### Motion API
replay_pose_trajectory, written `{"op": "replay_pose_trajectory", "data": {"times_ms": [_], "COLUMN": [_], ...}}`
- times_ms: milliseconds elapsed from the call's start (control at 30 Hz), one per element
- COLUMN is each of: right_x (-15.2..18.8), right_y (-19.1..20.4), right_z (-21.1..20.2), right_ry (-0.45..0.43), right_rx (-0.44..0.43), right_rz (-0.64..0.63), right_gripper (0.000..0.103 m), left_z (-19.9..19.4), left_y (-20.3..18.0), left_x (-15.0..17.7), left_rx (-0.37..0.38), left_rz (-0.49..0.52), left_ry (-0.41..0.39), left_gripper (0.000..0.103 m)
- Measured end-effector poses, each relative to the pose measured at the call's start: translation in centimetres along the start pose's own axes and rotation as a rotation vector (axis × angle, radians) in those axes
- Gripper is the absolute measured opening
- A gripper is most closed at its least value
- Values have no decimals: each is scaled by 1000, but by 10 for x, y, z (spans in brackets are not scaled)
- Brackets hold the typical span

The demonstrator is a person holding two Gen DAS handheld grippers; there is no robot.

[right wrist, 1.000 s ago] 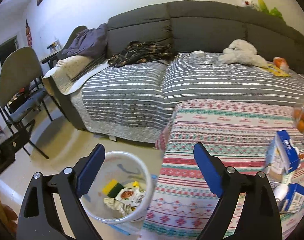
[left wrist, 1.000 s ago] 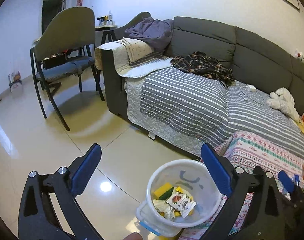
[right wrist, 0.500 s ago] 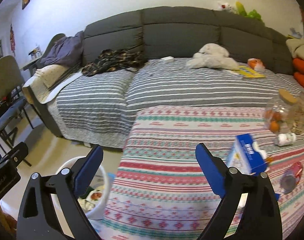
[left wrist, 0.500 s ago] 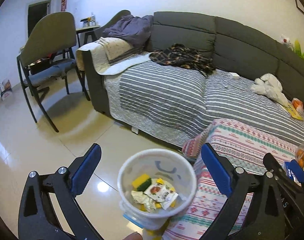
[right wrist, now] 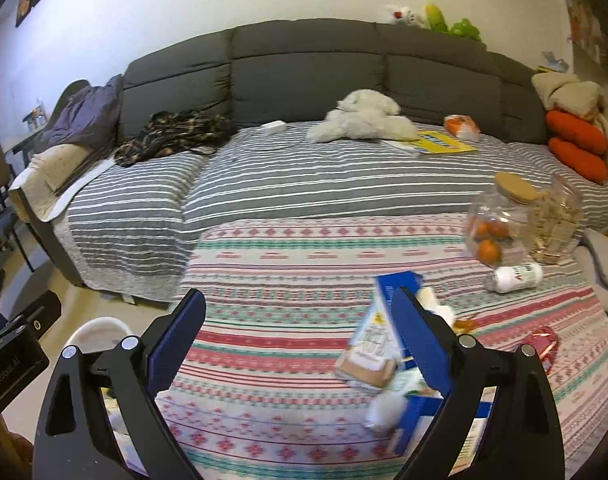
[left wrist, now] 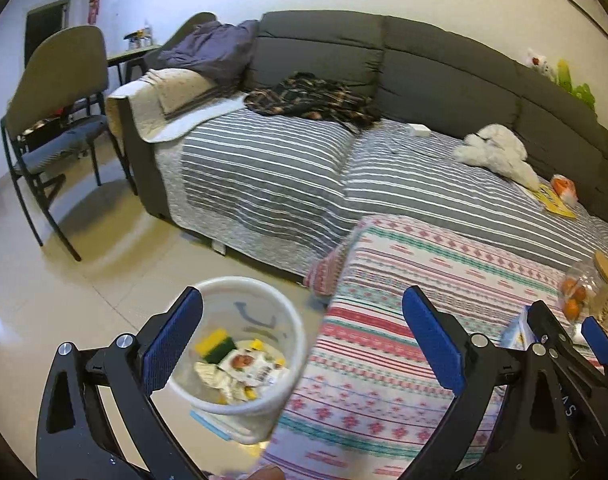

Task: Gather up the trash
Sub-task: 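Move both tools back over the table toward the blue box and red can, then grasp the blue biscuit box with the left tool while the right tool grasps the milk carton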

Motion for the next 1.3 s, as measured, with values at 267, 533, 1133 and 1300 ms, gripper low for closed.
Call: {"op": "replay_pose_trajectory", "data": {"times_ms": [267,533,1133,1300], "right_x": [5,14,-3,-2], "right_y": [-55,-114,-259,-283], "right_z": [4,4,-17,-19], "right_ry": [24,60,88,104], "right_rx": [70,119,177,190], "right_rz": [23,64,363,413], "right_gripper": [91,91,93,93], "left_z": [1,3,47,64], "left_y": [-48,-103,-244,-277], "left_x": [11,29,76,89], "left_rx": [49,111,258,220], "left_rz": [38,104,265,281], "left_ry": [11,31,244,327], "left_gripper": [96,96,96,96]}}
Point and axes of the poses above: each gripper's, at about its wrist camera, not at the fingertips, and z roughly the way its jaws point, y to its left, x to its underside, the point moved 7 cm from there along z, roughly the way its jaws point, and after that the axes turned 6 degrees about -y, right-handed, at the moved point
